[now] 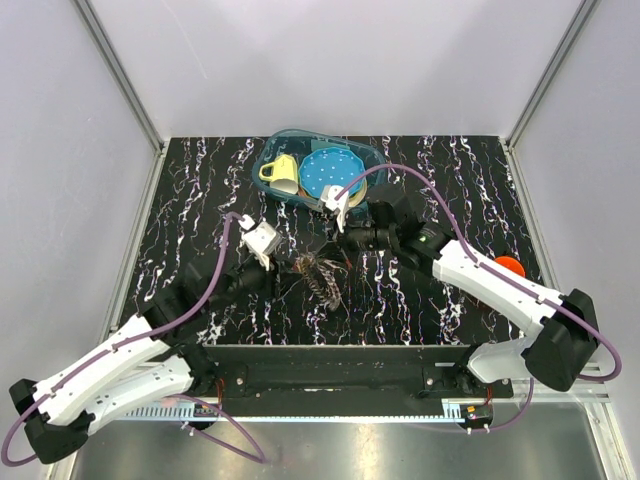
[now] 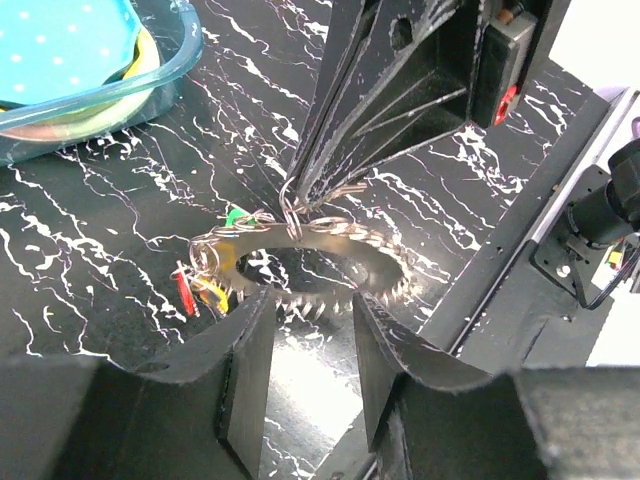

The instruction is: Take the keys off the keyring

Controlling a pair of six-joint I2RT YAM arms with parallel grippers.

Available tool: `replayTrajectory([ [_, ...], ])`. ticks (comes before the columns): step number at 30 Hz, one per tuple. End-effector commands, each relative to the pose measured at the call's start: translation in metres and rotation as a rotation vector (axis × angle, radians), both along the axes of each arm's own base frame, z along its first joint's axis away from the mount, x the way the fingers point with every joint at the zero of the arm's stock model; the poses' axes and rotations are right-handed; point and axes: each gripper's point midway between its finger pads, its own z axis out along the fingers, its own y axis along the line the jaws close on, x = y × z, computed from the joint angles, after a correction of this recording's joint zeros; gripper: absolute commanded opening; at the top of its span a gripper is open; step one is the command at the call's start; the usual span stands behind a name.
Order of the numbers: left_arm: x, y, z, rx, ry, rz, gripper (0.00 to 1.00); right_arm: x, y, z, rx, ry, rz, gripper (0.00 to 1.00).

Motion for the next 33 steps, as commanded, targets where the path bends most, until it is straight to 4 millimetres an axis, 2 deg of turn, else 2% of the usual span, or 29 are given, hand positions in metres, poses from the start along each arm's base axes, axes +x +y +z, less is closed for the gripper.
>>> replayTrajectory([
  [1,0.004,-0.009,0.033,-0.094,0.044,0.029,0.40,0.010,0.004,0.041,0.061,-0.099,-0.003,0.00],
  [8,0.009,-0.021,0.032,-0.096,0.104,0.031,0.42,0.010,0.007,0.046,0.073,-0.095,0.009,0.00],
  [12,0.011,-0.030,0.024,-0.064,0.138,0.007,0.41,0.008,0.007,0.047,0.077,-0.088,0.016,0.00],
  [17,0.017,-0.037,0.023,-0.043,0.117,-0.013,0.41,0.006,0.007,0.045,0.078,-0.087,0.026,0.00],
  [25,0.027,-0.032,0.018,0.032,0.097,-0.001,0.38,0.005,0.005,0.044,0.074,-0.095,0.026,0.00],
  [33,0.033,-0.018,0.016,0.064,0.080,0.028,0.38,0.007,0.005,0.042,0.070,-0.100,0.017,0.00],
])
